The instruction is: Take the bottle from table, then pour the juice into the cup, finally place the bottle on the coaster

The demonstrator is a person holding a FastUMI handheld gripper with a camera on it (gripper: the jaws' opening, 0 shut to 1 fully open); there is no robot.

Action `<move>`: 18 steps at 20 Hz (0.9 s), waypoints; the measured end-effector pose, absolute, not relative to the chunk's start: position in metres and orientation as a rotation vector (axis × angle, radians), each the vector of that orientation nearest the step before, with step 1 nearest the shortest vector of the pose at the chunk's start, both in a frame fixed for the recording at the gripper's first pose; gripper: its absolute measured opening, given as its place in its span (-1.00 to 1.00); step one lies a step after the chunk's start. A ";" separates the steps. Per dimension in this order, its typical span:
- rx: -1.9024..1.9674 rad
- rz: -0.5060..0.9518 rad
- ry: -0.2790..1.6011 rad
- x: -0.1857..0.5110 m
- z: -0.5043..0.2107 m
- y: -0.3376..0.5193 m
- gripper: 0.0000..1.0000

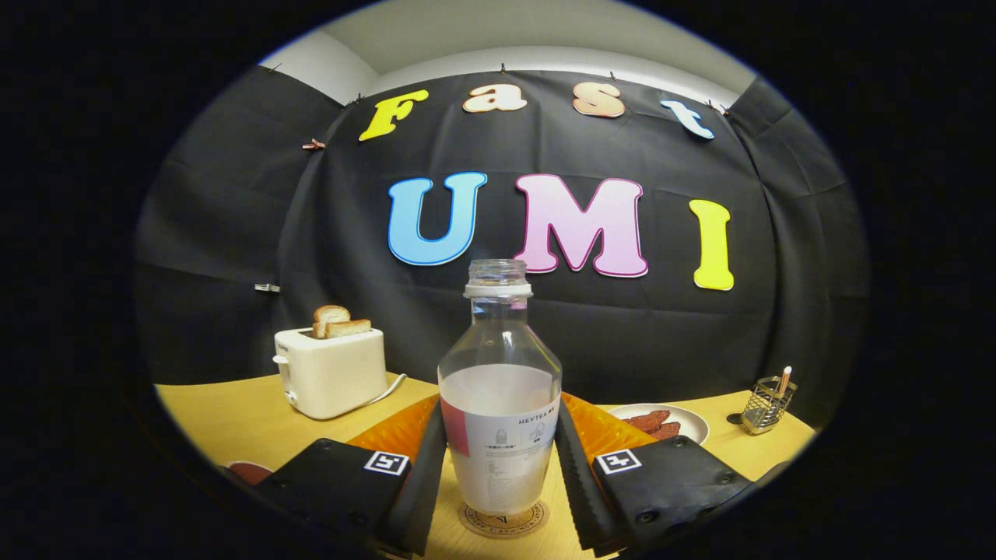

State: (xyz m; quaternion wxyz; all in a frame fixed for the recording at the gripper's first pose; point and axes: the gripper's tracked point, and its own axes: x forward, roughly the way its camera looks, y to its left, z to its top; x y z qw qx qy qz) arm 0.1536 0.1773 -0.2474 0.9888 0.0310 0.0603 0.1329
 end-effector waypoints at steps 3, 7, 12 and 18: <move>0.070 0.243 0.146 0.159 -0.273 0.175 0.44; 0.086 0.236 0.183 0.162 -0.297 0.177 0.46; 0.107 0.225 0.227 0.165 -0.316 0.174 0.47; 0.111 0.240 0.239 0.164 -0.319 0.176 0.53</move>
